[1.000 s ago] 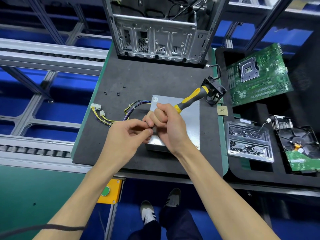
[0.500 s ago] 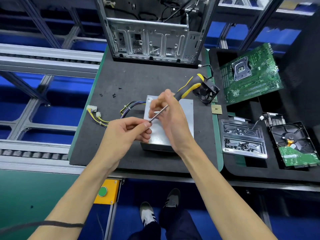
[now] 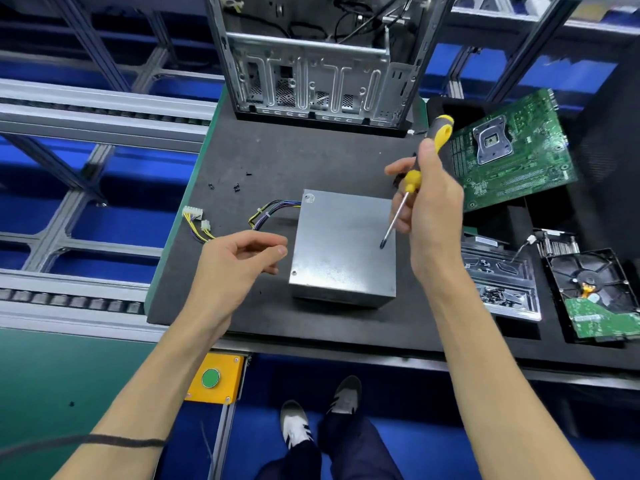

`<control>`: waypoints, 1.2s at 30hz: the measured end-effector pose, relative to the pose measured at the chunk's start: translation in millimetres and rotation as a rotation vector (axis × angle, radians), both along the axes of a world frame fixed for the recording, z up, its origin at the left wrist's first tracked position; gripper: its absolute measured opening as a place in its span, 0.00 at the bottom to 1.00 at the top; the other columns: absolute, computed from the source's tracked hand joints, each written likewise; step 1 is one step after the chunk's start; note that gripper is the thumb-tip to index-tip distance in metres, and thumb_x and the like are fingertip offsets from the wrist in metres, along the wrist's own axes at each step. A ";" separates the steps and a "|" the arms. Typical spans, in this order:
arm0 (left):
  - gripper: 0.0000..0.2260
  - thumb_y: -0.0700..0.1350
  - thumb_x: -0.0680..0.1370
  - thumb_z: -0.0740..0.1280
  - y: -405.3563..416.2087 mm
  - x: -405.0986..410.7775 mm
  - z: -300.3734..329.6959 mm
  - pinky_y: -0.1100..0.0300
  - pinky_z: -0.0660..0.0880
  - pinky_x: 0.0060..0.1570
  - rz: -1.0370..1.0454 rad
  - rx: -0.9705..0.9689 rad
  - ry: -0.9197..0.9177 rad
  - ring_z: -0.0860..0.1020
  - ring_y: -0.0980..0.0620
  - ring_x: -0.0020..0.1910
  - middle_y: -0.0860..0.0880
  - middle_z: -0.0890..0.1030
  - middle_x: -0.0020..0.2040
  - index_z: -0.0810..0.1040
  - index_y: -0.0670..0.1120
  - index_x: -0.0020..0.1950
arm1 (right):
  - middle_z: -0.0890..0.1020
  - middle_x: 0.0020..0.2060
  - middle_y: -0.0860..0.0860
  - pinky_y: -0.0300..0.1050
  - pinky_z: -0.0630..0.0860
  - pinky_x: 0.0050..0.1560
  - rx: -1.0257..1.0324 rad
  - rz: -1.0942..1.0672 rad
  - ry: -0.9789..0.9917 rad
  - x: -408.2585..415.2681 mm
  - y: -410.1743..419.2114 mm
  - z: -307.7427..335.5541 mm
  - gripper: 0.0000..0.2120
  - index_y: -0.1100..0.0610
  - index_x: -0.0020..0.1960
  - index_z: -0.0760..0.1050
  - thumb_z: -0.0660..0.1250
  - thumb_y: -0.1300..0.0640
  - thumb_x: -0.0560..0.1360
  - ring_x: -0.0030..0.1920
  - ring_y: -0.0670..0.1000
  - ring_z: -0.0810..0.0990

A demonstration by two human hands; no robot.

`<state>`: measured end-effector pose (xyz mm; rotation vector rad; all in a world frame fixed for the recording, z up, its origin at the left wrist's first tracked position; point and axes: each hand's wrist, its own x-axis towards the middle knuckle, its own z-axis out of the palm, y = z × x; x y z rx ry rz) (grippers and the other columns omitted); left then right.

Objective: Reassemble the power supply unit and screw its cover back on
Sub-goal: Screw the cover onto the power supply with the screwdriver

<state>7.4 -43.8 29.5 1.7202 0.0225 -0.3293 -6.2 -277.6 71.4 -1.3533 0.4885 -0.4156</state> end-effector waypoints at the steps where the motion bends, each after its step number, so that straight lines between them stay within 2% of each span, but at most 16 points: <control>1: 0.06 0.36 0.75 0.74 -2.2 0.6 0.8 0.64 0.81 0.43 -0.003 -0.009 0.006 0.82 0.53 0.37 0.47 0.87 0.42 0.87 0.44 0.49 | 0.62 0.28 0.47 0.38 0.57 0.24 -0.020 -0.008 -0.007 0.4 -3.1 1.7 0.20 0.53 0.39 0.79 0.62 0.43 0.82 0.25 0.47 0.59; 4: 0.05 0.35 0.76 0.73 -12.8 4.1 3.8 0.64 0.80 0.40 0.010 -0.045 0.012 0.83 0.51 0.36 0.45 0.87 0.39 0.87 0.43 0.47 | 0.66 0.26 0.44 0.39 0.59 0.23 -0.110 0.009 -0.027 1.6 -7.1 4.0 0.15 0.56 0.43 0.75 0.63 0.49 0.84 0.24 0.47 0.62; 8: 0.07 0.39 0.78 0.72 -26.1 16.9 4.1 0.65 0.79 0.37 0.070 0.026 -0.036 0.80 0.55 0.34 0.50 0.86 0.37 0.87 0.50 0.44 | 0.74 0.26 0.45 0.44 0.72 0.23 -0.194 0.071 -0.003 8.9 -8.3 -1.6 0.12 0.59 0.45 0.73 0.63 0.54 0.84 0.26 0.49 0.74; 11: 0.09 0.38 0.78 0.72 -33.0 28.4 3.3 0.68 0.77 0.36 0.107 0.038 -0.047 0.79 0.58 0.32 0.54 0.86 0.37 0.87 0.51 0.44 | 0.77 0.28 0.44 0.45 0.77 0.27 -0.182 0.117 -0.001 19.6 -7.9 -9.9 0.08 0.56 0.47 0.73 0.63 0.56 0.84 0.30 0.51 0.79; 14: 0.08 0.36 0.77 0.72 -37.8 40.3 1.5 0.67 0.79 0.39 0.137 0.053 -0.026 0.83 0.55 0.34 0.52 0.87 0.38 0.86 0.49 0.45 | 0.78 0.31 0.44 0.49 0.80 0.32 -0.191 0.157 -0.007 33.7 -7.1 -20.3 0.03 0.56 0.49 0.73 0.64 0.57 0.82 0.34 0.53 0.81; 18: 0.06 0.36 0.77 0.72 -42.8 53.9 -0.1 0.66 0.79 0.41 0.159 0.048 0.001 0.84 0.53 0.37 0.48 0.87 0.39 0.86 0.47 0.47 | 0.78 0.35 0.46 0.51 0.82 0.37 -0.148 0.191 -0.021 51.1 -3.9 -34.7 0.01 0.57 0.52 0.74 0.65 0.60 0.81 0.36 0.53 0.81; 22: 0.04 0.39 0.76 0.75 -47.5 63.8 0.5 0.72 0.75 0.36 0.194 0.113 0.020 0.82 0.57 0.35 0.50 0.87 0.41 0.87 0.48 0.47 | 0.79 0.31 0.45 0.50 0.82 0.38 -0.104 0.211 -0.027 65.1 -0.3 -44.8 0.02 0.55 0.52 0.73 0.64 0.59 0.79 0.35 0.52 0.81; 26: 0.04 0.36 0.75 0.75 -46.2 67.2 3.1 0.73 0.73 0.33 0.181 0.118 0.073 0.82 0.57 0.33 0.47 0.86 0.38 0.87 0.43 0.47 | 0.78 0.30 0.44 0.51 0.82 0.38 -0.103 0.223 -0.037 74.8 2.6 -52.4 0.02 0.54 0.51 0.74 0.64 0.60 0.80 0.34 0.51 0.80; 28: 0.03 0.35 0.75 0.75 -45.2 67.7 4.3 0.71 0.75 0.35 0.158 0.106 0.086 0.83 0.55 0.34 0.45 0.86 0.38 0.86 0.42 0.47 | 0.78 0.31 0.44 0.49 0.81 0.37 -0.127 0.229 -0.045 79.3 4.2 -55.4 0.01 0.53 0.49 0.74 0.65 0.58 0.79 0.33 0.51 0.79; 32: 0.03 0.37 0.77 0.73 -44.1 63.5 1.0 0.61 0.82 0.41 0.141 0.100 0.101 0.85 0.49 0.40 0.45 0.86 0.40 0.85 0.43 0.48 | 0.78 0.33 0.45 0.51 0.81 0.40 -0.191 0.235 -0.048 83.8 8.0 -59.7 0.02 0.48 0.50 0.74 0.65 0.55 0.79 0.34 0.51 0.80; 34: 0.03 0.38 0.79 0.71 -47.8 55.1 -2.9 0.61 0.82 0.41 0.184 0.111 0.079 0.85 0.51 0.42 0.48 0.86 0.41 0.84 0.44 0.49 | 0.79 0.35 0.45 0.52 0.81 0.45 -0.240 0.206 -0.046 83.8 9.2 -60.1 0.03 0.45 0.51 0.73 0.64 0.53 0.80 0.36 0.50 0.81; 36: 0.03 0.40 0.80 0.70 -55.2 43.5 -7.2 0.63 0.81 0.42 0.251 0.136 0.062 0.84 0.54 0.44 0.53 0.85 0.43 0.82 0.47 0.49 | 0.80 0.38 0.40 0.53 0.81 0.48 -0.309 0.161 -0.032 83.7 9.2 -60.5 0.04 0.42 0.52 0.71 0.62 0.52 0.82 0.38 0.48 0.83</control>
